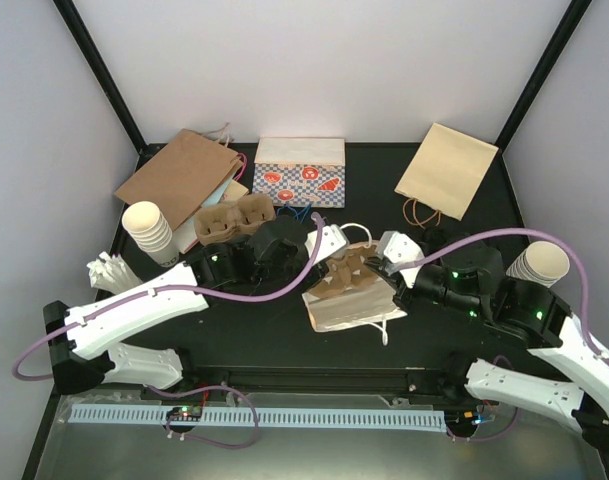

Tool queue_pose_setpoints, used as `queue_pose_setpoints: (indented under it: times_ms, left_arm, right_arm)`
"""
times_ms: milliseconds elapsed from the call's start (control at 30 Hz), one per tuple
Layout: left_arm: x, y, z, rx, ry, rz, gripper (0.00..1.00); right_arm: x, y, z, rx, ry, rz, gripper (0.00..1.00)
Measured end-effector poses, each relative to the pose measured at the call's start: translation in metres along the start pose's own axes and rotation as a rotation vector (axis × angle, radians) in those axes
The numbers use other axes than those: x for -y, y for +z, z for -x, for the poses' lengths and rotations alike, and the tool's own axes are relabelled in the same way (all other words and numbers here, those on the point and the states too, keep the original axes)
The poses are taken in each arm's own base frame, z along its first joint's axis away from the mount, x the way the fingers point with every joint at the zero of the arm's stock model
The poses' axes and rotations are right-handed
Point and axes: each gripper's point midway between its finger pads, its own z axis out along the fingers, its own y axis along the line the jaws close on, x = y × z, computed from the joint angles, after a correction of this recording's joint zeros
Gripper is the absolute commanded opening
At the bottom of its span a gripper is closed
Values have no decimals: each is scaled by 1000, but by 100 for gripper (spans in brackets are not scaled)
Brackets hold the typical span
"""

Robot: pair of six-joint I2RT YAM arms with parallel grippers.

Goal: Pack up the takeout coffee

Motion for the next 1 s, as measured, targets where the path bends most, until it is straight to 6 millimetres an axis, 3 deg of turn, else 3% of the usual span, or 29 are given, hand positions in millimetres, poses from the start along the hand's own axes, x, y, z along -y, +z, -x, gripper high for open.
queue_pose_setpoints:
  times_ms: [300, 500, 1000]
  left_arm:
    - [-1, -10, -1, 3, 6, -3, 2]
    - [-1, -10, -2, 0, 9, -6, 2]
    - [0, -10, -2, -2, 9, -8, 1]
  right_arm:
    - [-6, 19, -13, -131, -177, 55, 1]
    - [-8, 38, -34, -276, -264, 90, 1]
    - [-37, 44, -72, -342, -458, 245, 1]
